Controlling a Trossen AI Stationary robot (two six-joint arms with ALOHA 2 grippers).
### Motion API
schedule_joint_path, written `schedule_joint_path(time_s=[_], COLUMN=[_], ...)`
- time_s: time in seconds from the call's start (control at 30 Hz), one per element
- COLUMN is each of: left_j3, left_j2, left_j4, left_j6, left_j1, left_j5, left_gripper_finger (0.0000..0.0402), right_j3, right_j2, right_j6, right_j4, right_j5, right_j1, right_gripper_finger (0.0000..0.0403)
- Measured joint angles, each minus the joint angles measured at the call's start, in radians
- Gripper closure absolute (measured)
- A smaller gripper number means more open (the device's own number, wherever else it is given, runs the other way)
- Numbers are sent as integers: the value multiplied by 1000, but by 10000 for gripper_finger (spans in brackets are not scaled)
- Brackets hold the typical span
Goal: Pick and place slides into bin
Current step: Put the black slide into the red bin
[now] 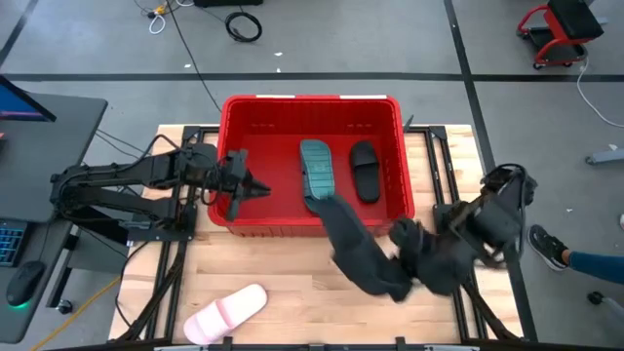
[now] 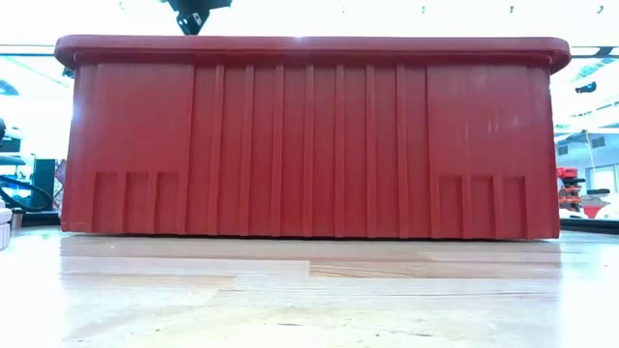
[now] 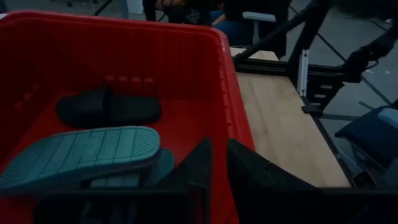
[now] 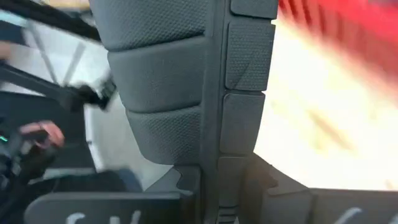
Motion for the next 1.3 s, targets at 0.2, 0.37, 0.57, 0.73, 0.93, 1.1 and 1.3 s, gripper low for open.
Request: schedule_joint_path(time_s=[0.2,0.37,0.57,0.73,0.93,1.1,1.3], left_j3=[0,0,1,1,1,1,1], left_j2=[0,-9,-95,-189,-262,-279,-278], left_j4=[0,-20,-123,-166,-173,-191,-237], left_j6=[-5,-6,6,15,35,41,57], left_j1=[20,20,31,89,167,203,221], left_j5=[0,1,-1,-5,-7,-8,-8], left_gripper_finger=[350,351,351,358,365,371,374], right_j3=[115,145,150,151,149,92,-41], right_j2=[95,150,223,246,244,230,280], right_j6=[-370,-529,-613,-629,-384,-344,-360], right_j4=[119,214,339,411,-133,-149,-161], right_j5=[18,61,53,58,166,167,128], right_j1=[-176,-291,-363,-395,-480,-570,-670], right_gripper_finger=[342,342,342,342,342,343,343])
